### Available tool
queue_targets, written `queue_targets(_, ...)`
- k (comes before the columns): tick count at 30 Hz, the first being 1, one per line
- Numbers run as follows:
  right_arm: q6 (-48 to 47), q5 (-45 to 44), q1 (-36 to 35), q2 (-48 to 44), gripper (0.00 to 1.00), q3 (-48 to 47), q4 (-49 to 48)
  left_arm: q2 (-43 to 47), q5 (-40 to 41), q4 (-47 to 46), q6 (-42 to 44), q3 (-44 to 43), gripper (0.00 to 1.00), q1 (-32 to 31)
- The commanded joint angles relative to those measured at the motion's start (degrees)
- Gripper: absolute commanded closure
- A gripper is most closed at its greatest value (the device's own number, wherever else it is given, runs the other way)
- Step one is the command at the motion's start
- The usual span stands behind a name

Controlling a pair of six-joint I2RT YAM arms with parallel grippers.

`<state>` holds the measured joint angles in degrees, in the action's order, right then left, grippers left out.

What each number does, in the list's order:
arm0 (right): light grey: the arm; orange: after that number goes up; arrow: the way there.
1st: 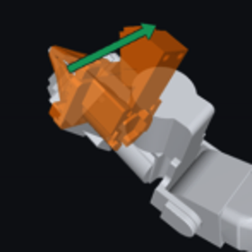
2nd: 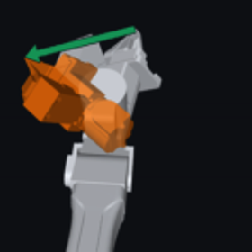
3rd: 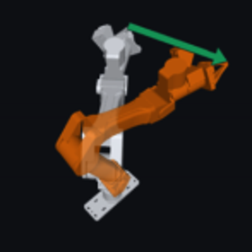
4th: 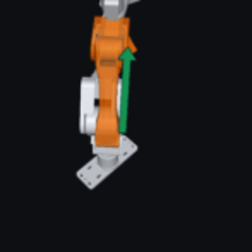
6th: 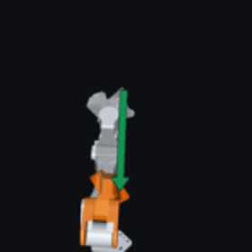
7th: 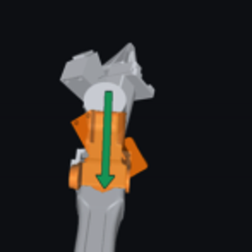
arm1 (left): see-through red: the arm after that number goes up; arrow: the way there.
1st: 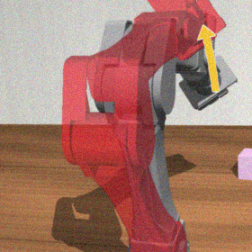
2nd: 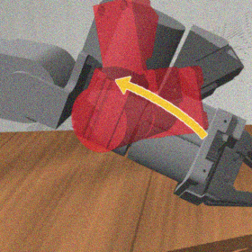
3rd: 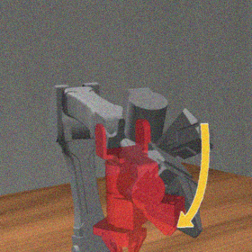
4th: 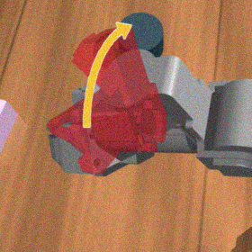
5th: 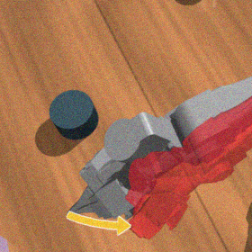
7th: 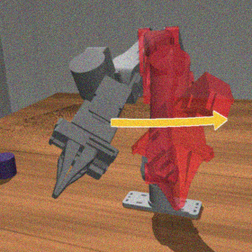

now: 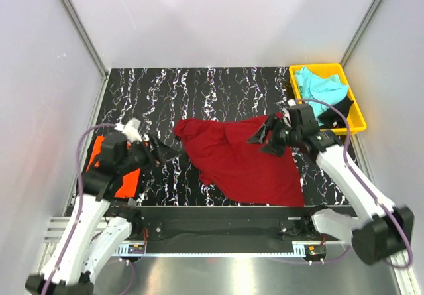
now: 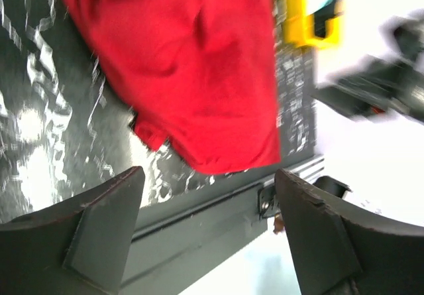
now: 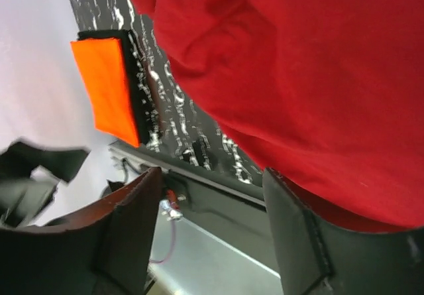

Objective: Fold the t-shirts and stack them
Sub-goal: Move the tshirt to the center of the board

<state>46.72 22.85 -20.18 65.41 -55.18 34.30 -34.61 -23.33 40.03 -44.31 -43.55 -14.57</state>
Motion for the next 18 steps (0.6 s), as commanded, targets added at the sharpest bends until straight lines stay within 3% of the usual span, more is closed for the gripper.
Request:
queue_targets(1,-5.05,-7.72,0.06,-7.13,0.29,-0.2,4.25,-7.65,-0.23,-7.58,-2.35,1.8,0.17,-2.21)
queue_targets(8,-11.38,-15.64,1.98,-1.79,0.27,-2.3,11.49,-25.39,2.24,-18.32,2.02,-5.38,0.15,-4.15)
queue_targets(11,-12.35,-13.02,6.72,2.68,0.26,-4.49,11.05,-34.89,2.94,-17.8,5.19,-9.17,0.14,-2.49)
queue_targets(13,-12.27,-7.94,11.45,6.21,0.26,-7.3,9.56,-40.08,2.77,-17.97,5.12,-10.94,0.22,0.57)
queue_targets(16,-8.41,-3.79,14.2,14.47,0.25,-12.05,5.97,-44.64,1.37,-22.17,5.2,-11.38,0.27,4.0)
queue_targets(18,-7.61,-6.31,14.3,20.27,0.23,-15.64,2.98,-49.64,0.75,-24.3,6.51,-13.74,0.25,4.98)
